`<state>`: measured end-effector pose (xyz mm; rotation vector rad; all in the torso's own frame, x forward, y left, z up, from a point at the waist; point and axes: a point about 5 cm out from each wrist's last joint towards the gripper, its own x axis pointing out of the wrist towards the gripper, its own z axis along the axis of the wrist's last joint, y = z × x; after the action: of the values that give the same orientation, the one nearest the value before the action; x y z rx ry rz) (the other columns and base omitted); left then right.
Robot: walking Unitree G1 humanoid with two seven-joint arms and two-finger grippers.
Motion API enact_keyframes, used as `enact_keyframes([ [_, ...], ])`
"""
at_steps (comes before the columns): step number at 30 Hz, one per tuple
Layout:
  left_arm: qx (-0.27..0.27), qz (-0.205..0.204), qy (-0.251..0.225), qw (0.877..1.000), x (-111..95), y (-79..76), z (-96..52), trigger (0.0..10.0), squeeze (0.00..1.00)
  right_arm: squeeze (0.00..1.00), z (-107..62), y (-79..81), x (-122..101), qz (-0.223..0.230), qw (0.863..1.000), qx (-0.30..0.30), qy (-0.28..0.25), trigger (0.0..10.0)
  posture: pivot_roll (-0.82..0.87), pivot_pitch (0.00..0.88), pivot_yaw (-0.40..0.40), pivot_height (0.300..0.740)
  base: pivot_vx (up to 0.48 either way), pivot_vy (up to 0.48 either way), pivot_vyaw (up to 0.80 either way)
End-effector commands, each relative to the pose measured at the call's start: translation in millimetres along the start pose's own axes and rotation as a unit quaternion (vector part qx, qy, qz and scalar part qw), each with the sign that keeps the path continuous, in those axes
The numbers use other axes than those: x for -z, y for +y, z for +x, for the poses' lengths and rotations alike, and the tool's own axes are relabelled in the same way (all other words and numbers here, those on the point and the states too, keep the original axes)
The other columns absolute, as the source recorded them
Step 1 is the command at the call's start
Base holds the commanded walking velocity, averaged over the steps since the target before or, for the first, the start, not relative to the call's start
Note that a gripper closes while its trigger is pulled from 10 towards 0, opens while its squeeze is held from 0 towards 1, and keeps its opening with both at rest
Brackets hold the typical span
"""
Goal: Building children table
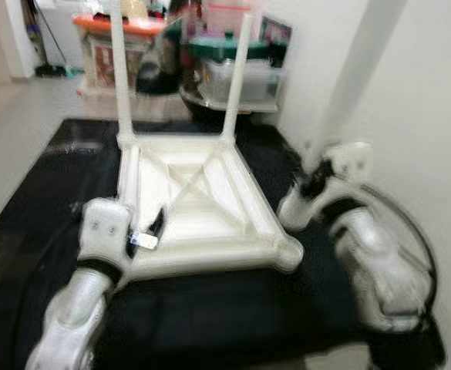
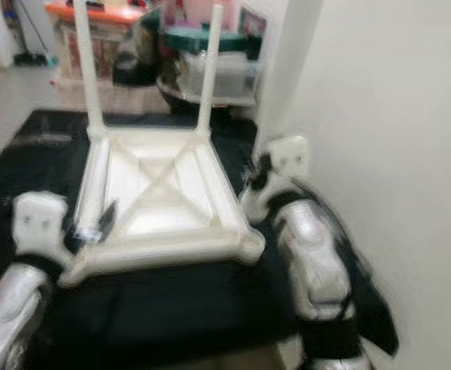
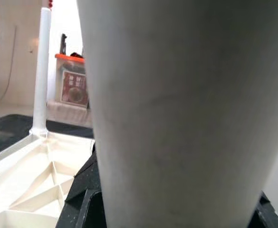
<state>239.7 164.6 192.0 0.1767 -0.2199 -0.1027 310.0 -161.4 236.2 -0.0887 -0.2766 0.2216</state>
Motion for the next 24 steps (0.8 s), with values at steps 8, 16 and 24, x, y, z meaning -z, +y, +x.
enact_keyframes([
  [8,0.006,0.011,0.016,1.0,6,-3.4,0.0,10.0,0.0,0.0,10.4,-5.8,6,-0.006,0.999,-0.044,0.021,10.0,0.08,0.0,-0.125,0.74,0.0,0.0,0.0],
  [16,0.009,0.001,-0.005,1.0,2,-4.1,-0.2,10.0,0.0,0.0,16.4,-5.0,9,0.023,0.998,-0.046,0.031,10.0,0.08,0.0,-0.128,0.74,0.0,0.0,0.0],
  [24,0.01,-0.006,-0.01,1.0,0,-4.7,0.6,10.0,0.0,0.0,18.3,2.5,15,0.045,0.997,-0.042,0.037,10.0,0.09,0.0,-0.125,0.74,0.0,0.0,0.0],
])
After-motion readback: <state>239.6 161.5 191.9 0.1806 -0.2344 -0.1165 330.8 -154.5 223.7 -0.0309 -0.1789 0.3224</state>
